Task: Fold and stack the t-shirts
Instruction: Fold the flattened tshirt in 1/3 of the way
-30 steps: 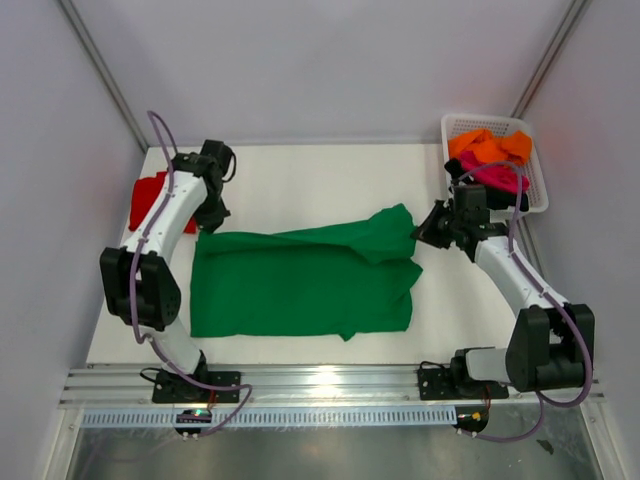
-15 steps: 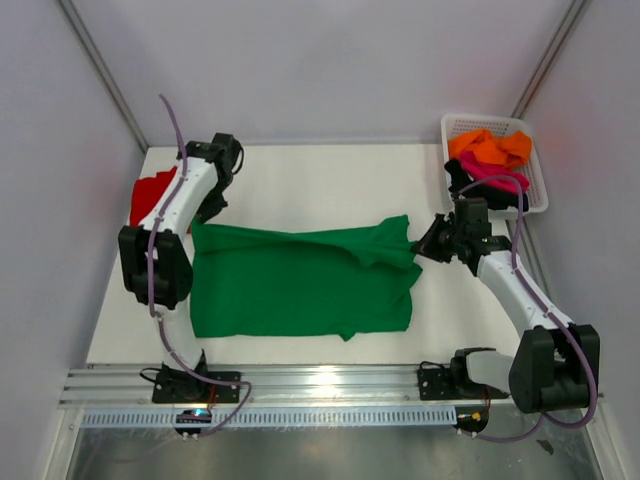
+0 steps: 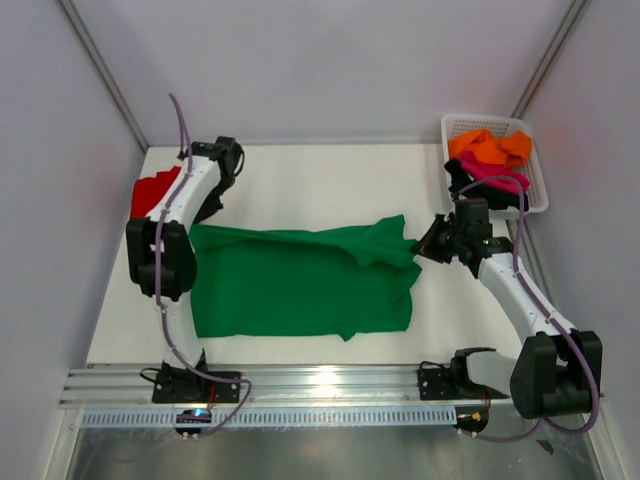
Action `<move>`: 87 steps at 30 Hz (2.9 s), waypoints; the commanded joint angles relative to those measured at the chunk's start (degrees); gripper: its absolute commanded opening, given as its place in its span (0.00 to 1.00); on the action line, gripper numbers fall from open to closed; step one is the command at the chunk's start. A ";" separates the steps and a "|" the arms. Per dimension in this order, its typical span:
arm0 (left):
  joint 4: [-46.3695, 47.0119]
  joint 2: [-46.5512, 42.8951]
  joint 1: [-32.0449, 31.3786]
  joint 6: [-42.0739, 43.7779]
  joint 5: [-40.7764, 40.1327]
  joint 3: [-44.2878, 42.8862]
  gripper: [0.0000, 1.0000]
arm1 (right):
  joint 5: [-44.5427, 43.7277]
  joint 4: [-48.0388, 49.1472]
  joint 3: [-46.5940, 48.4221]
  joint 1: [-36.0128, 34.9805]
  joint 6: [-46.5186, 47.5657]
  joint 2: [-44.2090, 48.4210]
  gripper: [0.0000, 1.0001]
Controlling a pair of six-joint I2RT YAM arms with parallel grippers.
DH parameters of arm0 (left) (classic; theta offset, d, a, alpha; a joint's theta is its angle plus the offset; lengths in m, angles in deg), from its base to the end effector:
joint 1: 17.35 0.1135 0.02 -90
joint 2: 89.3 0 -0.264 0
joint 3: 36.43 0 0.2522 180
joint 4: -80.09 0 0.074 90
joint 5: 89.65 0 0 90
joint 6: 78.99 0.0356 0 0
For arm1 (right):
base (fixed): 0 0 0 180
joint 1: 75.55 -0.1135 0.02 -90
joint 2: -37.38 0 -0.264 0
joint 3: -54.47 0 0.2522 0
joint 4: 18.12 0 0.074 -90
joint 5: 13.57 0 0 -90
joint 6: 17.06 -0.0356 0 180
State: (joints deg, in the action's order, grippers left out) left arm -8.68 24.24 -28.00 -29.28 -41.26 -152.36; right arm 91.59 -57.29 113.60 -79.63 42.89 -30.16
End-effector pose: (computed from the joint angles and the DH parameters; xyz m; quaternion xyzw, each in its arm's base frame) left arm 0.3815 -0.0477 0.2656 -0.2498 0.9004 0.3078 0.1793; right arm 0.2405 0.0265 0.2406 0.1611 0.9112 0.2228 0.3067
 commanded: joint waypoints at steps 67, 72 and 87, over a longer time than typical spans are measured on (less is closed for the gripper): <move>4.78 -1.48 0.20 -1.98 10.23 19.39 0.64 | -8.30 -1.31 4.65 0.30 2.44 -6.01 0.46; 3.64 -1.83 0.20 -1.81 10.76 17.45 0.72 | -7.87 -0.96 4.30 0.38 2.01 -5.93 0.46; 9.17 -8.23 -0.95 -2.51 24.63 16.40 0.72 | 5.75 13.98 1.83 0.30 0.86 -1.00 0.46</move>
State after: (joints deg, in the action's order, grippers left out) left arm -1.75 21.46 -28.50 -31.03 -21.37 -133.98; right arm 92.44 -50.47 115.15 -79.48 44.29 -32.57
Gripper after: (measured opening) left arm 0.723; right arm 0.454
